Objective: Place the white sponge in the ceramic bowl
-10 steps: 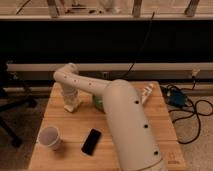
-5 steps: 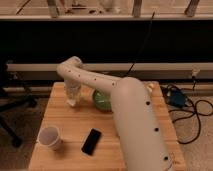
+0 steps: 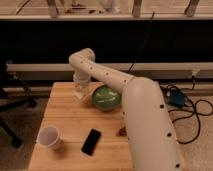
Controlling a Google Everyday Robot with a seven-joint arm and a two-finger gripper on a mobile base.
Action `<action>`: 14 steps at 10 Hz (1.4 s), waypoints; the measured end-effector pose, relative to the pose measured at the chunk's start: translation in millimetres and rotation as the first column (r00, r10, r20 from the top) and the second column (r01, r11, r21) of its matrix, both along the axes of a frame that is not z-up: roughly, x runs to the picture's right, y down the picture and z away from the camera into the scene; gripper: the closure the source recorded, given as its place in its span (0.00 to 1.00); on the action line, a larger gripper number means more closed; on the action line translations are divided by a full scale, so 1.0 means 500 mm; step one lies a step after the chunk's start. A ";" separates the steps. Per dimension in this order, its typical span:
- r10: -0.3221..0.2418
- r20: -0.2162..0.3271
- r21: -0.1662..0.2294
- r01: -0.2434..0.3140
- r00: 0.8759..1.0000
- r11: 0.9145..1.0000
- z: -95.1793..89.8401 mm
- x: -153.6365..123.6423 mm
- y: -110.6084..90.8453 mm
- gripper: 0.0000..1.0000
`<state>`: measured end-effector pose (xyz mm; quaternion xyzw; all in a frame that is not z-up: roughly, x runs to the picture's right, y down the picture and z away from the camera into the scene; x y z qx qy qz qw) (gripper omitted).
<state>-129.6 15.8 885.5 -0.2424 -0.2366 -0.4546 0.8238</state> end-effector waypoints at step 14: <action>0.124 -0.030 0.018 -0.124 0.992 0.992 -0.018 0.183 -0.020 1.00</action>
